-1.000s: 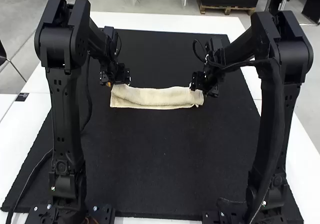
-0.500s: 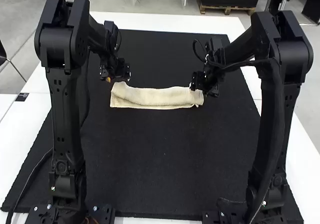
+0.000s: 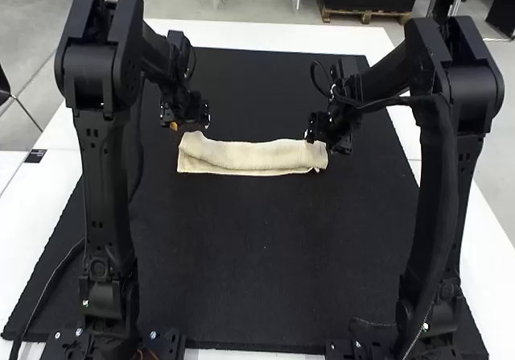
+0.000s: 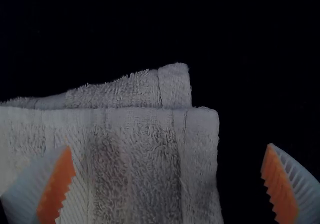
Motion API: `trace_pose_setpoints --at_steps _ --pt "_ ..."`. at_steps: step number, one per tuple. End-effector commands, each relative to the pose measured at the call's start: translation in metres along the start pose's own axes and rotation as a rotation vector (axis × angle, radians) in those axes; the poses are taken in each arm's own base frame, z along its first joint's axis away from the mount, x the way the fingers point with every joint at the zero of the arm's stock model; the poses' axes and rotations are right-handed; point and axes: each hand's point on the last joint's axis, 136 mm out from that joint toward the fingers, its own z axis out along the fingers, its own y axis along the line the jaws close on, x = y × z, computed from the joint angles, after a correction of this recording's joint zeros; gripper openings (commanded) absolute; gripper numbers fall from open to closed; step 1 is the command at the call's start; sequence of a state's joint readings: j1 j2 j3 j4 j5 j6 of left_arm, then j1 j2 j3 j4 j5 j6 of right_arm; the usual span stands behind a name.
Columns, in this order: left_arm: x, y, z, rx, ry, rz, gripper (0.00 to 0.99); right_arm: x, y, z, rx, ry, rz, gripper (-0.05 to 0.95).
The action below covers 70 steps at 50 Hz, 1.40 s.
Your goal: Fold the towel.
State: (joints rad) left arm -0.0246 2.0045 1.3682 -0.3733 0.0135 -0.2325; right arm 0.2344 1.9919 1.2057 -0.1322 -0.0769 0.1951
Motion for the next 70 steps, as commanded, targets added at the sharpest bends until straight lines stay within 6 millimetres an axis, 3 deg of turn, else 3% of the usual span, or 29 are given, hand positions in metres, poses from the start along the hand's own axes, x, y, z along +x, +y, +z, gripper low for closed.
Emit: trace_pose_setpoints --at_steps 1,39,70 --pt "-0.039 -0.009 -0.037 0.009 -0.115 0.0 0.97 -0.022 0.019 -0.019 -0.049 -0.057 0.014 0.85" --pt "-0.056 -0.011 -0.076 0.02 -0.182 -0.002 0.97 -0.007 0.028 -0.023 -0.115 -0.01 0.095 0.85" --pt "-0.064 -0.013 -0.091 0.03 -0.213 -0.002 0.97 0.006 0.027 -0.022 -0.122 0.019 0.113 0.85"
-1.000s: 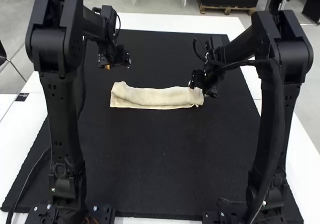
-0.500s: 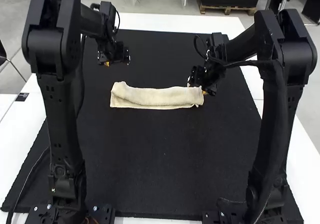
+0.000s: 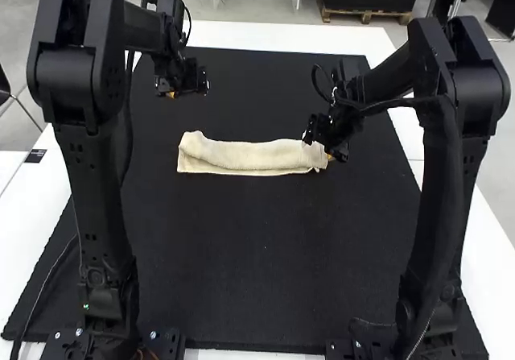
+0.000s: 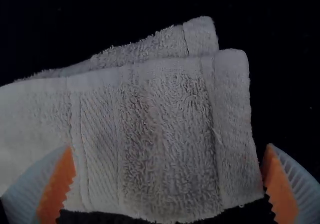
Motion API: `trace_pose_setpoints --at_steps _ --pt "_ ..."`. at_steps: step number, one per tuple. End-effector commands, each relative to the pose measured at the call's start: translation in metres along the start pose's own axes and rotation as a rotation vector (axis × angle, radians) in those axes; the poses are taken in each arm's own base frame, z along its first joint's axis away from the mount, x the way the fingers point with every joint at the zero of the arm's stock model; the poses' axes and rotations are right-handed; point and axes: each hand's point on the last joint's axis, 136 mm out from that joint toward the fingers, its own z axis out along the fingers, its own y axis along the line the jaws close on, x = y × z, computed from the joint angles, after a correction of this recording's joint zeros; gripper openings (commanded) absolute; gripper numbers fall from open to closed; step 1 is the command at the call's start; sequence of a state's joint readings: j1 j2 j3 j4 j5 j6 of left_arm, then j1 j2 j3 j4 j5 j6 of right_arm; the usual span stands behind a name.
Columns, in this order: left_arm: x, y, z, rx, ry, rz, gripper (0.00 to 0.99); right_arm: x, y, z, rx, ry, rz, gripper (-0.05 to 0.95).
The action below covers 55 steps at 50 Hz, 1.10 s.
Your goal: Fold the towel.
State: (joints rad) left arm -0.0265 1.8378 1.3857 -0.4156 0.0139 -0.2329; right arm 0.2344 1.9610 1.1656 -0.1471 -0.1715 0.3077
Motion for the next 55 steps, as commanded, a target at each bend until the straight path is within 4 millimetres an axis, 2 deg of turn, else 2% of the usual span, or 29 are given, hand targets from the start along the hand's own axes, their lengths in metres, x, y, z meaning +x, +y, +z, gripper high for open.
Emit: trace_pose_setpoints --at_steps 1,20,34,55 --pt "-0.025 -0.006 -0.021 0.008 -0.073 -0.003 0.97 -0.007 0.017 -0.014 -0.044 -0.029 0.002 0.85" --pt "-0.028 -0.005 -0.028 0.008 -0.083 -0.007 0.97 0.004 0.016 -0.009 -0.063 -0.01 0.042 0.83" --pt "-0.028 -0.003 -0.028 0.007 -0.085 -0.009 0.97 0.001 0.018 -0.008 -0.073 -0.018 0.042 0.83" --pt "-0.032 -0.005 -0.034 0.016 -0.098 -0.008 0.97 0.009 0.022 -0.003 -0.078 0.001 0.038 0.82"
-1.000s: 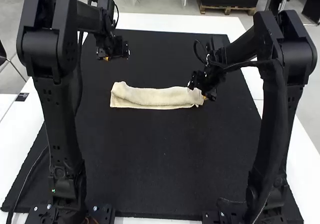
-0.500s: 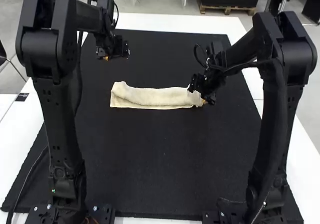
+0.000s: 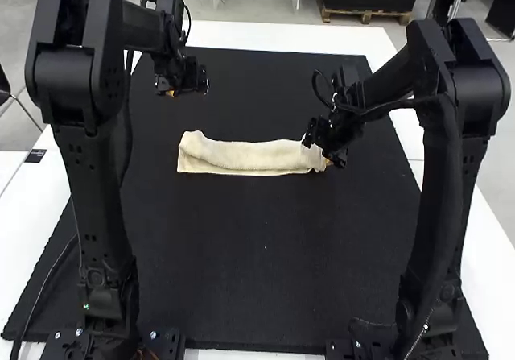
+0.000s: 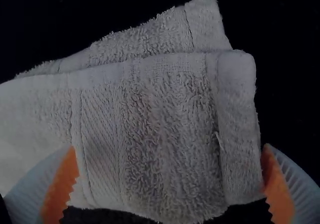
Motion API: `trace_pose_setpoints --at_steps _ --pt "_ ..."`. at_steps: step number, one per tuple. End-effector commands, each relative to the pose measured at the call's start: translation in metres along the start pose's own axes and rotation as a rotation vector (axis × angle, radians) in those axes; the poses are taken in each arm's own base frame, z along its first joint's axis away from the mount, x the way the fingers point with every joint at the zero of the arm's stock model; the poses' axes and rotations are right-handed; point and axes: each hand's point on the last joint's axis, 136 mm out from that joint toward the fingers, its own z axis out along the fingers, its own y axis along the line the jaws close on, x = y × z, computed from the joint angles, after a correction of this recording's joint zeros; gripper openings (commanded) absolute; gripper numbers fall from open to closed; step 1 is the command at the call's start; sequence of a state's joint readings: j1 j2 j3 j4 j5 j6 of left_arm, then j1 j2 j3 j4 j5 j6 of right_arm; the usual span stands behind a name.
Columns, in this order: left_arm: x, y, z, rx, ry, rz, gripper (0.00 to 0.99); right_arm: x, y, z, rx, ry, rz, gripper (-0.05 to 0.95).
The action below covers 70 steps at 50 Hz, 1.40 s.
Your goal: Fold the towel.
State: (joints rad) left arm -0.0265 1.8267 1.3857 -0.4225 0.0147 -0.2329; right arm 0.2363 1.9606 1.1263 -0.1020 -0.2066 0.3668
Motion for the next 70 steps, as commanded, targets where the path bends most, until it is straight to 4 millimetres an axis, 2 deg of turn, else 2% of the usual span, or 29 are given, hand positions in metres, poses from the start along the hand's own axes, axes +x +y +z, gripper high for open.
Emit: trace_pose_setpoints --at_steps 1,11,25,39,60,70 --pt "-0.031 -0.005 -0.03 0.015 -0.095 -0.008 0.97 0.001 0.02 -0.007 -0.043 -0.006 -0.02 0.82" --pt "-0.033 -0.005 -0.033 0.016 -0.101 -0.008 0.97 0.009 0.026 -0.003 -0.05 0.012 -0.033 0.82" --pt "-0.032 -0.005 -0.033 0.016 -0.1 -0.01 0.97 0.012 0.023 -0.001 -0.046 0.017 -0.018 0.82" --pt "-0.03 -0.005 -0.032 0.017 -0.097 -0.008 0.97 0.002 0.022 -0.003 -0.049 -0.013 -0.009 0.82" --pt "-0.03 -0.004 -0.032 0.014 -0.095 -0.009 0.97 -0.033 -0.015 -0.012 0.031 -0.09 0.017 0.82" --pt "-0.031 -0.005 -0.032 0.015 -0.097 -0.008 0.97 -0.03 -0.022 -0.009 0.043 -0.082 0.023 0.82"
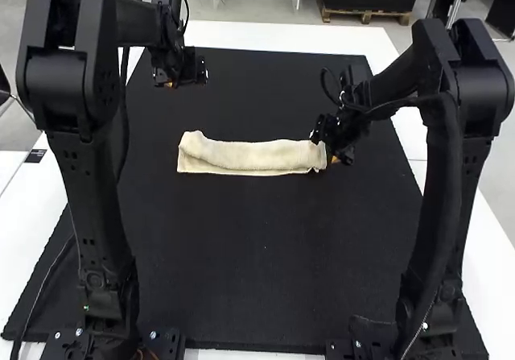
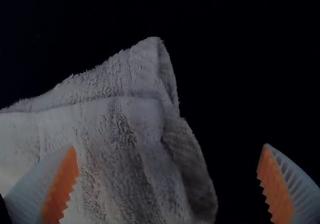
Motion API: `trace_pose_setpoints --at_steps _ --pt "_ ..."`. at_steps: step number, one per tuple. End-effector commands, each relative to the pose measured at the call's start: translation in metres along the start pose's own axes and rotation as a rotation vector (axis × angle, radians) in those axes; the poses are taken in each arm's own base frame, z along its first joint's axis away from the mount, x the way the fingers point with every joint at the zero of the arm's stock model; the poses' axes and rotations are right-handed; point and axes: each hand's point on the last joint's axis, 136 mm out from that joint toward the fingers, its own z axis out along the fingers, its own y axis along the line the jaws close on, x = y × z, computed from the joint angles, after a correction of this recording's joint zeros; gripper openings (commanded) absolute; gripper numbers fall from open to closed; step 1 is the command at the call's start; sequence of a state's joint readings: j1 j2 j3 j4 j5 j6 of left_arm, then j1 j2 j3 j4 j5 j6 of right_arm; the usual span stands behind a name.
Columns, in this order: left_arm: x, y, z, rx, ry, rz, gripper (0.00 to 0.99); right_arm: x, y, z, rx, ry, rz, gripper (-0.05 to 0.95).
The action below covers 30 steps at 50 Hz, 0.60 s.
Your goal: Fold the towel.
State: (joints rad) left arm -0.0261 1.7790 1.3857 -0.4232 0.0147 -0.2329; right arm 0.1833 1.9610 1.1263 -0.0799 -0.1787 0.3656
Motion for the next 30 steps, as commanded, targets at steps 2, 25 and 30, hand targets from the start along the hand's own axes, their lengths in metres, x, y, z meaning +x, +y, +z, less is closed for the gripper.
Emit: trace_pose_setpoints --at_steps 2,25,30 --pt "-0.018 -0.002 -0.013 0.007 -0.051 -0.01 0.97 -0.013 0.003 -0.003 0.001 -0.031 -0.017 0.82" --pt "-0.022 -0.002 -0.017 0.009 -0.061 -0.011 0.97 0.004 0.018 0.013 -0.01 0.009 -0.058 0.82" --pt "-0.022 -0.001 -0.018 0.007 -0.063 -0.013 0.97 0.004 0.023 0.014 -0.016 0.007 -0.065 0.82"
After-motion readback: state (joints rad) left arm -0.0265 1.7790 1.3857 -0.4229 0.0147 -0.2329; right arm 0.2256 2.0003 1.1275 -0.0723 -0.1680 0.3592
